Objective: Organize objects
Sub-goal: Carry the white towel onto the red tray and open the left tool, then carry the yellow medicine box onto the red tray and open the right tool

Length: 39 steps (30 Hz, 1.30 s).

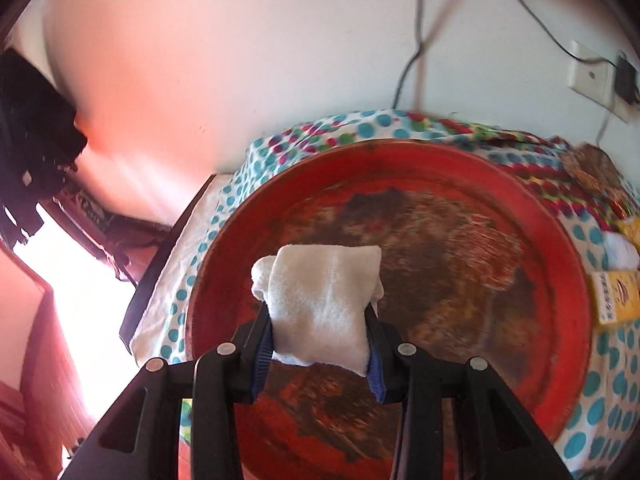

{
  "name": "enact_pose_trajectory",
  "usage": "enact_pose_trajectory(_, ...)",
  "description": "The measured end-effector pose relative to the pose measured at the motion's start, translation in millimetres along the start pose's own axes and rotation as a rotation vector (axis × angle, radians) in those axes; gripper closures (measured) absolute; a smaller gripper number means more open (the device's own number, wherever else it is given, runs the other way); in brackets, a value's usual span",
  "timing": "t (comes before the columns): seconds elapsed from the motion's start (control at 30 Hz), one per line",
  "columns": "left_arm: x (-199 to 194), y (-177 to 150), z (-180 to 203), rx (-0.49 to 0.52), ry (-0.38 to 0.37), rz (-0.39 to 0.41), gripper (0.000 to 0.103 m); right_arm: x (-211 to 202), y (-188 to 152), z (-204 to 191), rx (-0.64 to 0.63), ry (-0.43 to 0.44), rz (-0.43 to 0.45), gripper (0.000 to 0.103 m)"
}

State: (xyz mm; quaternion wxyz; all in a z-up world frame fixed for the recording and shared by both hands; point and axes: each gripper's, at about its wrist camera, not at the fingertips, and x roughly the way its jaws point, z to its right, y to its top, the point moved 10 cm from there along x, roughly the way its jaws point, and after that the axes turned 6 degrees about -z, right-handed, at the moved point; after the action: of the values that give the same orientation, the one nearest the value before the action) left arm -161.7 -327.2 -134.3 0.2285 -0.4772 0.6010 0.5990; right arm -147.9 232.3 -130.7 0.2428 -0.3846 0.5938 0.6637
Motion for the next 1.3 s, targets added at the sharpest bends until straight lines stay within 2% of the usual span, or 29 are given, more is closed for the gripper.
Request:
enact_pose_trajectory(0.17, 19, 0, -24, -0.042, 0.010, -0.032, 0.064, -1, 0, -2, 0.004, -0.011, -0.005, 0.054)
enact_pose_trajectory(0.43, 37, -4, -25, -0.022, 0.008, -0.058, 0.063, -4, 1, -16, -0.012, -0.023, 0.001, 0.054)
enact_pose_trajectory(0.53, 41, -5, -29, -0.044, 0.021, -0.050, 0.057, -7, 2, -22, -0.020, -0.029, 0.008, 0.054)
enact_pose_trajectory(0.63, 41, -7, -31, -0.051, 0.040, -0.047, 0.047, -9, 1, -25, -0.029, -0.037, 0.009, 0.054)
enact_pose_trajectory(0.7, 39, -7, -30, -0.037, 0.046, -0.040, 0.047, -11, 2, -27, -0.032, -0.039, 0.010, 0.054)
enact_pose_trajectory(0.8, 28, -7, -28, -0.020, 0.050, -0.010, 0.047, -14, 4, -29, -0.033, -0.040, 0.019, 0.054)
enact_pose_trajectory(1.03, -10, -13, -15, -0.044, -0.016, 0.061, 0.044, -26, 9, -40, -0.047, -0.032, 0.051, 0.054)
enact_pose_trajectory(1.17, -45, -30, 2, -0.065, -0.076, 0.117, 0.044, -31, 16, -45, -0.071, -0.044, 0.077, 0.054)
enact_pose_trajectory(1.3, -72, -56, 26, -0.041, -0.093, 0.160, 0.041, -26, 20, -48, -0.076, -0.052, 0.077, 0.055)
